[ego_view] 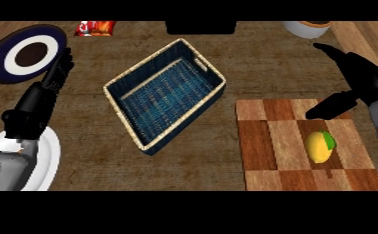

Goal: Pick the lemon from the cutting board and place it in the basket

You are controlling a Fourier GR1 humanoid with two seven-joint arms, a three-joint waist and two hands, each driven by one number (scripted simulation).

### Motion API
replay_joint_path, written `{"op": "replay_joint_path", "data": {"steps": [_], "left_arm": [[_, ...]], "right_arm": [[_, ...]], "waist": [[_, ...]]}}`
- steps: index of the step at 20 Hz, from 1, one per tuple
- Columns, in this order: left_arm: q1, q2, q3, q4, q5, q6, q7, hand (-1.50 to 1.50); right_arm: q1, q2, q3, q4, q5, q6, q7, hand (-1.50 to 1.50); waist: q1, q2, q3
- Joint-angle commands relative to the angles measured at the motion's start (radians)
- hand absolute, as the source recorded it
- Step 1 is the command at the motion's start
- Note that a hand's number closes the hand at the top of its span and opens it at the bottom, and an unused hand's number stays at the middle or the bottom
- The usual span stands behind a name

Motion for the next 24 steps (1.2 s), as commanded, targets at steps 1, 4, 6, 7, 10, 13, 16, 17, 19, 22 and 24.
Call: {"op": "replay_joint_path", "data": {"steps": [1, 4, 6, 7, 10, 13, 16, 17, 19, 22, 24], "left_arm": [[-0.029, -0.009, -0.001, -0.004, -0.001, 0.001, 0.027, 0.00], [0.012, -0.020, -0.009, -0.043, -0.019, 0.017, 0.020, 0.00], [0.032, -0.019, 0.002, -0.054, -0.012, 0.002, 0.016, 0.00], [0.006, -0.017, 0.018, -0.015, -0.005, -0.019, -0.011, 0.00], [0.010, -0.079, -0.011, -0.005, -0.053, 0.013, -0.007, 0.00], [0.001, -0.036, 0.040, 0.014, -0.030, -0.059, -0.027, 0.00], [0.007, -0.057, 0.045, 0.024, -0.056, -0.056, -0.049, 0.00], [-0.043, -0.048, 0.054, -0.037, -0.054, -0.036, 0.071, 0.00], [0.017, -0.095, 0.019, -0.064, -0.081, -0.022, 0.027, 0.00], [-0.038, -0.080, 0.040, -0.050, -0.078, -0.048, 0.070, 0.00], [-0.001, -0.075, 0.055, -0.049, -0.076, -0.069, 0.036, 0.00]], "right_arm": [[-0.079, -0.103, 0.007, -0.079, -0.144, 0.300, 0.177, -1.50], [-0.110, -0.135, -0.029, -0.132, -0.258, 0.420, 0.306, -1.50], [-0.054, -0.171, -0.059, -0.116, -0.305, 0.473, 0.285, -1.50], [-0.090, -0.149, -0.063, -0.194, -0.349, 0.480, 0.418, -1.50], [-0.024, -0.151, -0.095, -0.187, -0.334, 0.483, 0.402, -1.50], [-0.032, -0.173, -0.145, -0.096, -0.336, 0.557, 0.328, -1.50], [-0.031, -0.097, -0.102, -0.126, -0.274, 0.524, 0.370, -1.50], [-0.001, -0.103, -0.114, -0.129, -0.287, 0.528, 0.354, -1.50], [0.022, -0.079, -0.097, -0.063, -0.207, 0.540, 0.258, -1.50], [0.049, -0.056, -0.072, -0.090, -0.199, 0.546, 0.324, -1.50], [0.067, -0.062, -0.079, -0.089, -0.197, 0.585, 0.326, -1.50]], "waist": [[0.001, 0.006, 0.006], [0.012, 0.007, 0.009], [0.012, 0.011, 0.011], [0.007, 0.011, 0.010], [0.009, 0.015, 0.011], [0.015, 0.017, 0.011], [0.018, 0.017, 0.011], [0.016, 0.016, 0.012], [0.022, 0.017, 0.012], [0.018, 0.017, 0.012], [0.018, 0.016, 0.012]]}}
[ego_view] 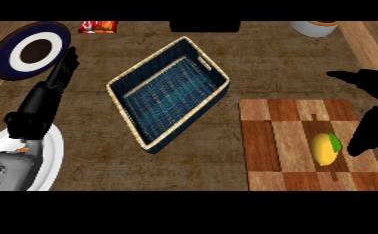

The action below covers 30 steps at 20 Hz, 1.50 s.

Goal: Pick the lemon from the cutting board and place it in the basket

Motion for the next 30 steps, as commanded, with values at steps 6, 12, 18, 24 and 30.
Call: {"op": "replay_joint_path", "data": {"steps": [6, 12, 18, 24, 30], "left_arm": [[0.051, -0.032, 0.047, -0.003, -0.036, -0.037, -0.036, 0.00], [0.004, -0.060, 0.069, -0.027, -0.054, -0.067, 0.032, 0.00], [-0.022, -0.110, 0.084, 0.056, -0.114, -0.067, -0.024, 0.00], [0.003, -0.115, 0.111, -0.069, -0.137, -0.084, 0.059, 0.00], [-0.030, -0.154, 0.132, -0.011, -0.159, -0.124, 0.042, 0.00]], "right_arm": [[0.066, 0.114, -0.015, 0.079, 0.164, 0.070, -0.017, -1.50], [0.125, 0.198, -0.037, 0.117, 0.330, 0.026, -0.096, -1.50], [0.250, 0.218, -0.080, 0.068, 0.449, -0.004, -0.213, -1.50], [0.302, 0.268, -0.133, 0.079, 0.536, -0.010, -0.258, -1.50], [0.254, 0.355, -0.189, 0.111, 0.597, 0.056, -0.240, -1.50]], "waist": [[0.004, 0.001, 0.000], [0.002, 0.000, 0.000], [-0.006, 0.000, 0.000], [-0.004, -0.001, 0.000], [-0.002, 0.000, 0.000]]}}
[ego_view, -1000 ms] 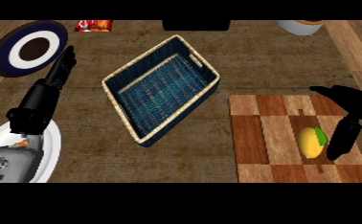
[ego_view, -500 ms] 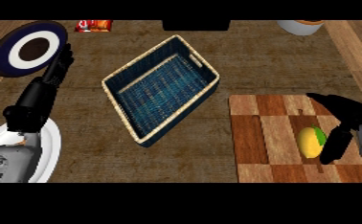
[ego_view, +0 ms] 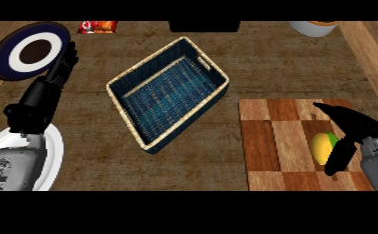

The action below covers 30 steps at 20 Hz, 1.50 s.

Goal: Pick the lemon from the cutting board and place it in the basket

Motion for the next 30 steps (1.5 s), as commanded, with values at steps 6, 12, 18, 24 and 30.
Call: {"op": "replay_joint_path", "data": {"steps": [6, 12, 18, 24, 30], "left_arm": [[0.002, -0.028, 0.054, 0.072, -0.032, -0.044, -0.079, 0.00], [0.017, -0.051, 0.054, -0.038, -0.044, -0.060, 0.021, 0.00], [-0.025, -0.046, 0.092, 0.057, -0.049, -0.093, -0.032, 0.00], [0.044, -0.087, 0.067, -0.038, -0.081, -0.076, -0.017, 0.00], [0.061, -0.092, 0.068, -0.048, -0.088, -0.084, -0.034, 0.00]], "right_arm": [[0.055, 0.086, -0.050, -0.007, 0.112, 0.017, -0.051, -1.50], [0.086, 0.094, -0.098, 0.052, 0.185, 0.010, -0.115, -1.50], [0.066, 0.110, -0.119, 0.147, 0.253, -0.005, -0.189, -1.50], [0.072, 0.161, -0.143, 0.215, 0.279, -0.083, -0.276, 1.50], [0.048, 0.135, -0.122, 0.257, 0.342, -0.098, -0.351, 1.50]], "waist": [[-0.001, 0.000, 0.000], [-0.001, 0.000, 0.000], [-0.001, 0.001, 0.000], [0.002, 0.000, 0.000], [0.004, 0.000, 0.000]]}}
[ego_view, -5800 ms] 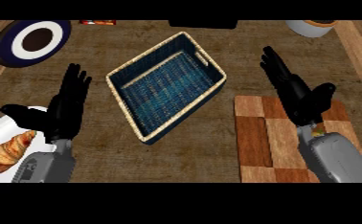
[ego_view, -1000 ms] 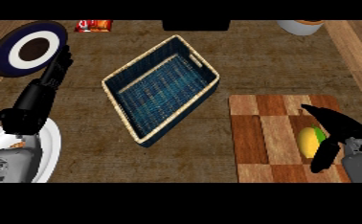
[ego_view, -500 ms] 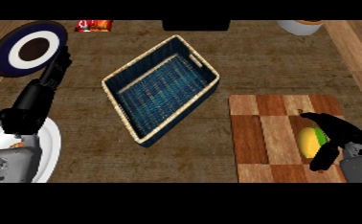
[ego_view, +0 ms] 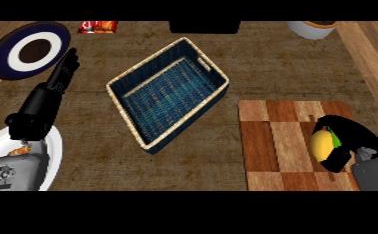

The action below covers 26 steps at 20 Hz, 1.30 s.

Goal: Pick the lemon from the cutting board and place it in the basket

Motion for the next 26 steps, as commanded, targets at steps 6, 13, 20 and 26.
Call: {"op": "replay_joint_path", "data": {"steps": [6, 13, 20, 26], "left_arm": [[-0.045, -0.006, 0.011, 0.030, -0.010, 0.003, 0.030, 0.00], [0.035, 0.033, 0.063, -0.017, 0.017, -0.010, -0.003, 0.00], [0.020, 0.012, 0.037, -0.004, -0.001, -0.001, 0.005, 0.00], [0.020, 0.020, 0.027, -0.034, 0.009, -0.027, 0.023, 0.00]], "right_arm": [[0.106, 0.127, 0.044, -0.181, 0.109, -0.111, 0.204, 1.50], [0.290, 0.329, 0.148, -0.493, 0.360, -0.314, 0.652, 1.50], [0.261, 0.404, 0.302, -0.889, 0.649, -0.425, 0.806, 1.50], [0.068, 0.488, 0.403, -1.142, 0.740, -0.406, 0.818, 1.50]], "waist": [[-0.021, 0.004, 0.013], [-0.051, -0.013, 0.009], [-0.049, -0.013, 0.009], [-0.008, -0.006, 0.011]]}}
